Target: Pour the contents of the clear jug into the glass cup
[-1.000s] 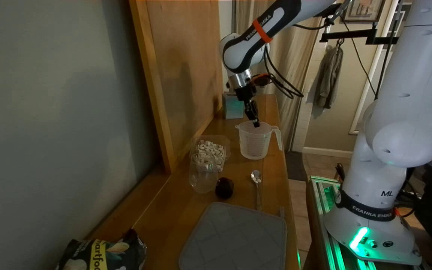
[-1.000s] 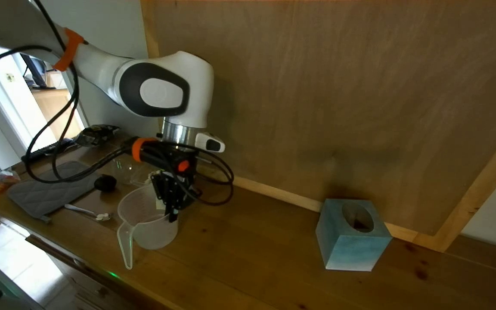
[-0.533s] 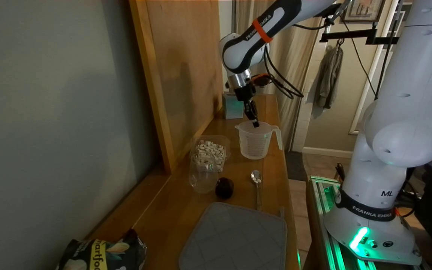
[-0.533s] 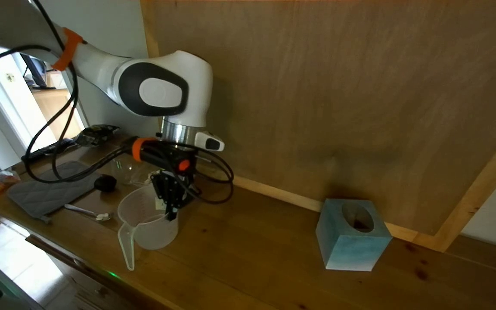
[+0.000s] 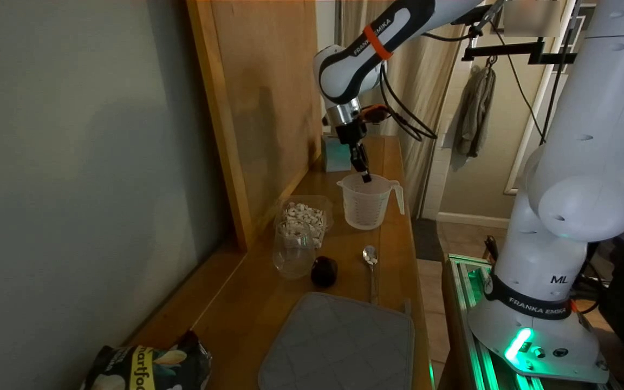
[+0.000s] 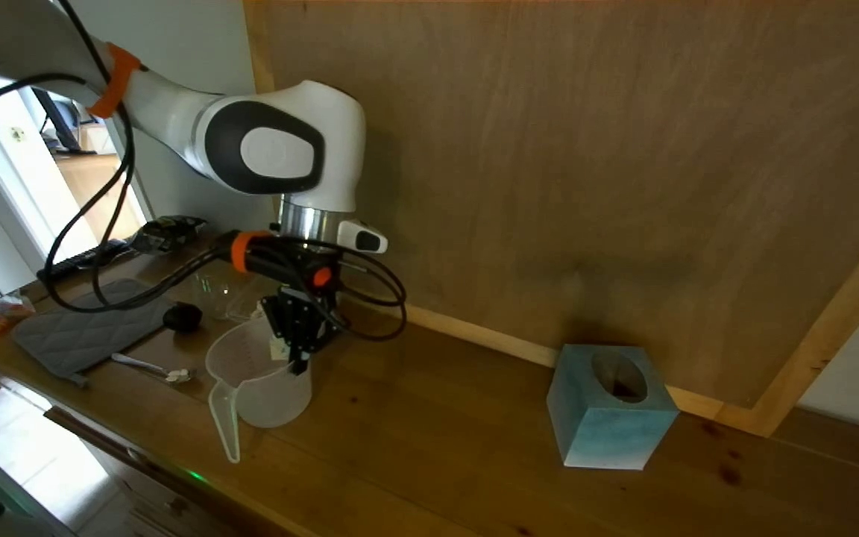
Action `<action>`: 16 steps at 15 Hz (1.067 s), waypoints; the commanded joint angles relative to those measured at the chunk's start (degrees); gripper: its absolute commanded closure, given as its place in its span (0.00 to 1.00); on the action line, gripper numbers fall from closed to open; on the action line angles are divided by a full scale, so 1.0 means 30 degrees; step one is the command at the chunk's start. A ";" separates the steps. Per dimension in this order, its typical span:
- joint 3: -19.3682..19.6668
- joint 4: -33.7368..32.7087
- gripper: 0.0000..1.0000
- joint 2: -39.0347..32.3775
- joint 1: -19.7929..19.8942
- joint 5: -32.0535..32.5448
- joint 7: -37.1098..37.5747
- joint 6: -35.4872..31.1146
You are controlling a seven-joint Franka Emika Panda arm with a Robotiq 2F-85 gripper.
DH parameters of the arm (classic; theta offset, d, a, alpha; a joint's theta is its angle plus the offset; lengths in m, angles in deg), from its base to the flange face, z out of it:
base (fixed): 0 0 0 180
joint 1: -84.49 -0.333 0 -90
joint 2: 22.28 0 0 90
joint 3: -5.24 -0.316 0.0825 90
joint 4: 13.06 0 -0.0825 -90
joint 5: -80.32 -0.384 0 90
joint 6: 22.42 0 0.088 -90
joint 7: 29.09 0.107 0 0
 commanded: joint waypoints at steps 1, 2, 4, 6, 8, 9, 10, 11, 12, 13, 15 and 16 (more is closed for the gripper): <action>-0.0321 -0.0254 0.99 0.0111 -0.0080 0.0281 -0.0226 0.0191; -0.0396 -0.0364 0.99 0.0087 -0.0116 0.0303 -0.0267 0.0318; -0.0480 -0.0567 0.99 -0.0130 -0.0117 0.0300 -0.0221 0.0273; -0.0444 -0.0779 0.99 -0.0601 -0.0032 0.0123 -0.0204 0.0209; -0.0421 -0.0894 0.99 -0.0783 0.0014 0.0047 -0.0254 0.0249; -0.0418 -0.0973 0.99 -0.0840 0.0031 -0.0010 -0.0261 0.0254; -0.0407 -0.1083 0.97 -0.0926 0.0057 0.0006 -0.0249 0.0329; -0.0383 -0.1164 0.71 -0.0989 0.0088 -0.0112 -0.0252 0.0323; -0.0382 -0.1215 0.71 -0.1015 0.0100 -0.0084 -0.0289 0.0403; -0.0385 -0.1259 0.66 -0.1030 0.0107 -0.0120 -0.0334 0.0403; -0.0434 -0.1247 0.52 -0.1007 0.0069 -0.0248 -0.0524 0.0291; -0.0480 -0.1189 0.45 -0.1036 0.0026 -0.0316 -0.0671 0.0261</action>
